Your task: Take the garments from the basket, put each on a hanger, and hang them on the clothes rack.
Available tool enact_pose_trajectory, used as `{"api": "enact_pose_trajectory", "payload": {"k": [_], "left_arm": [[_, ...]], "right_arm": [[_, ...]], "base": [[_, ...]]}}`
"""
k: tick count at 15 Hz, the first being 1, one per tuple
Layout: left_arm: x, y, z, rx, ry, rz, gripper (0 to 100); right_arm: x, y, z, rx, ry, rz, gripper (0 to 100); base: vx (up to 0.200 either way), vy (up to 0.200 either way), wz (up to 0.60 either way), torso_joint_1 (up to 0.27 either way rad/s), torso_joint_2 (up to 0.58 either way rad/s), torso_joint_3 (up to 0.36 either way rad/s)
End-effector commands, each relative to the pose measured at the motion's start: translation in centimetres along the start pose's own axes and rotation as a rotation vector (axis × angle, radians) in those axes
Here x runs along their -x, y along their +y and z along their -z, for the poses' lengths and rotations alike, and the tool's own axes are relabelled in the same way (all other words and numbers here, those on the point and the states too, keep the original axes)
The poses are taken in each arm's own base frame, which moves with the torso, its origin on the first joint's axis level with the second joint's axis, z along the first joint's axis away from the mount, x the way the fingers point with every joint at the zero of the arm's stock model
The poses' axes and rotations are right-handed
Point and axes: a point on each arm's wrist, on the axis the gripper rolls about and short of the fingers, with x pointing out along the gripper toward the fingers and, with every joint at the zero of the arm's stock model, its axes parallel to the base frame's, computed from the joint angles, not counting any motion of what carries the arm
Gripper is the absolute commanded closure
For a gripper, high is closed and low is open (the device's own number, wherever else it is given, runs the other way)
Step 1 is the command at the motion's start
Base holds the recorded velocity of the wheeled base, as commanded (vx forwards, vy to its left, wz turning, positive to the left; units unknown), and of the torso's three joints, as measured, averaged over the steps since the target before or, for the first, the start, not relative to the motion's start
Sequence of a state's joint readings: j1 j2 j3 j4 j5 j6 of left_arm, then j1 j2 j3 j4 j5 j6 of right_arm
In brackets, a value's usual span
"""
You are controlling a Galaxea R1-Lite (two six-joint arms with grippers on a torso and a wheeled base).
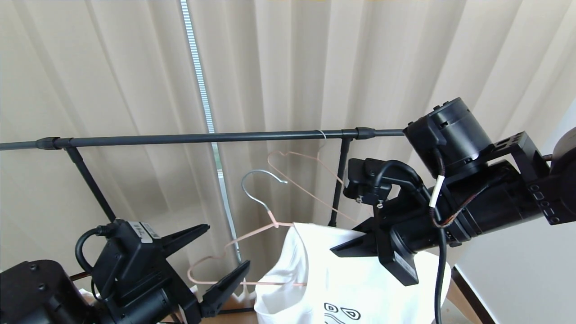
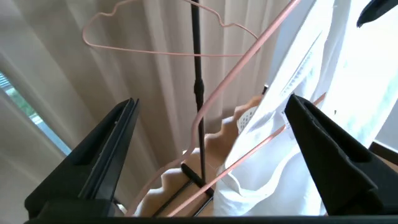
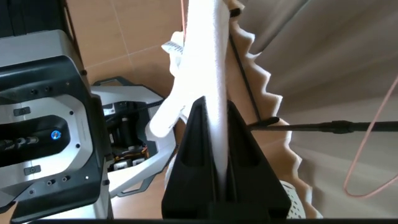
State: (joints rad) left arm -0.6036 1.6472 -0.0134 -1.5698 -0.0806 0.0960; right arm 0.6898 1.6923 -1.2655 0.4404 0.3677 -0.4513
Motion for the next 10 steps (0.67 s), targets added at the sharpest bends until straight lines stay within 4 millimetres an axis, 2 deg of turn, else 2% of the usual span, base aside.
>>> {"api": "enact_pose_trajectory", "payload": {"k": [1, 6, 9, 10], "left_arm": [[0.4, 0.7, -0.8, -0.002, -0.045, -0.037, 0], [0.5, 2.0, -1.0, -0.019, -0.059, -0.080, 0], [0.8, 2.3, -0.7, -0.009, 0.013, -0.167, 0], [1.2, 2.2, -0.3, -0.004, 0.066, -0.199, 0]], "right_arm": [[-0.3, -0.6, 1.3, -0.016, -0.018, 0.031, 100], [-0.7, -0.9, 3.9, 0.002, -0.137, 0.124, 100], [-0.9, -0.5, 5.4, -0.026, -0.226, 0.166, 100], [-1.1, -1.0, 5.9, -0.062, -0.259, 0.189, 100]], "base": [[0.000, 0.000, 0.00, 0.000, 0.00, 0.000], [0.000, 0.000, 0.00, 0.000, 0.00, 0.000], [0.000, 0.000, 0.00, 0.000, 0.00, 0.000], [0.000, 0.000, 0.00, 0.000, 0.00, 0.000]]}}
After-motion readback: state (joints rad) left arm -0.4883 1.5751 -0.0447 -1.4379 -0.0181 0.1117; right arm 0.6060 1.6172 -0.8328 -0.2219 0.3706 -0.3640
